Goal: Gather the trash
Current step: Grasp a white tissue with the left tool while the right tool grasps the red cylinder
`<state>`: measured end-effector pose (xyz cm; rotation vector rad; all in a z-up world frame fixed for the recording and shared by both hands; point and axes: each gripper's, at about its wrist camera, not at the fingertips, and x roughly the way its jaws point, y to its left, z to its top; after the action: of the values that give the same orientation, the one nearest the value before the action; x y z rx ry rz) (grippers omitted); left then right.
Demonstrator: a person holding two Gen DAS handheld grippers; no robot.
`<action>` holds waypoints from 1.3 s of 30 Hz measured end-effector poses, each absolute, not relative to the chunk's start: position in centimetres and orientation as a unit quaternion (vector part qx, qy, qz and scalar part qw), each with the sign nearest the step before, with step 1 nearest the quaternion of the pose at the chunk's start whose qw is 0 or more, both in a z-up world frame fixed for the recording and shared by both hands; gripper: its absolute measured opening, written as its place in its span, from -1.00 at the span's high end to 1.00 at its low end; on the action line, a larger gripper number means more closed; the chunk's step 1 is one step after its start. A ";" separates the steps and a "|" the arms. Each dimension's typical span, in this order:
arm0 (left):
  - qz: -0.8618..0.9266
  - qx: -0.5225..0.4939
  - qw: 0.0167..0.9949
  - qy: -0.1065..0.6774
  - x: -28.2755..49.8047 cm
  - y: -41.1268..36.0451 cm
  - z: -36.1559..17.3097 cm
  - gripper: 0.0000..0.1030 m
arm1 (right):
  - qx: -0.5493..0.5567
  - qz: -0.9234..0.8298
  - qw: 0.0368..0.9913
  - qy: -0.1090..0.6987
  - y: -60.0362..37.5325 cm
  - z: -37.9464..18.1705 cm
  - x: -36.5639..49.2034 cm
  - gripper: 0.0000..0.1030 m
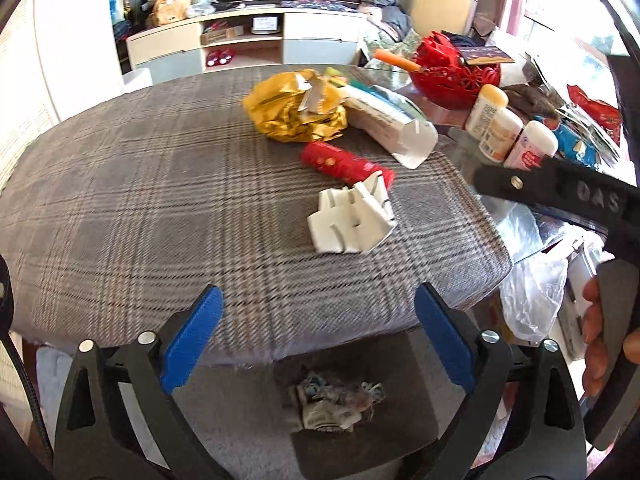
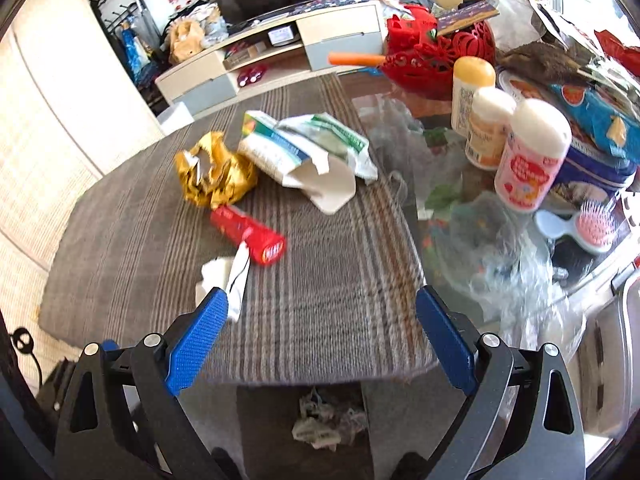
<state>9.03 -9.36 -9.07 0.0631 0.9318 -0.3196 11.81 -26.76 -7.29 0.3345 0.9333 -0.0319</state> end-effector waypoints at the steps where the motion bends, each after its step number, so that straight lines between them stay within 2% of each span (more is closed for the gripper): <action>1: -0.159 0.031 0.879 0.448 9.4 -9.8 -9.1 -0.62 | 0.160 -0.015 0.880 0.447 -26.8 -7.2 12.4 -0.85; 5: -0.176 0.039 0.872 0.455 11.0 -11.9 -9.7 -0.23 | 0.155 -0.015 0.881 0.446 -27.0 -7.1 14.2 -0.82; 12: -0.185 0.051 0.866 0.462 13.5 -14.2 -11.6 0.14 | 0.184 -0.010 0.871 0.455 -27.9 -8.9 16.5 -0.67; 13: -0.185 0.051 0.865 0.464 13.8 -14.2 -11.9 0.27 | 0.188 -0.009 0.870 0.456 -28.0 -9.2 16.7 -0.60; 14: -0.186 0.051 0.863 0.467 14.2 -14.2 -12.4 0.53 | 0.191 -0.008 0.868 0.458 -28.1 -9.5 16.9 -0.58; 17: -0.192 0.039 0.866 0.459 15.0 -13.2 -12.4 0.70 | 0.190 -0.004 0.867 0.460 -27.9 -10.1 17.5 -0.53; 27: -0.132 0.033 0.890 0.435 17.7 -8.6 -10.7 0.76 | 0.143 0.059 0.873 0.462 -23.0 -11.4 20.1 -0.48; 33: -0.109 0.030 0.893 0.436 19.3 -6.2 -10.5 0.76 | 0.135 0.085 0.866 0.474 -21.0 -12.6 21.4 -0.16; 39: -0.115 0.032 0.888 0.443 19.2 -5.7 -11.1 0.76 | 0.102 0.084 0.867 0.480 -19.1 -13.4 21.7 -0.08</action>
<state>19.16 -5.72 -11.10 0.0669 0.9206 -0.2388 21.72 -19.07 -13.38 0.2145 1.0054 0.1751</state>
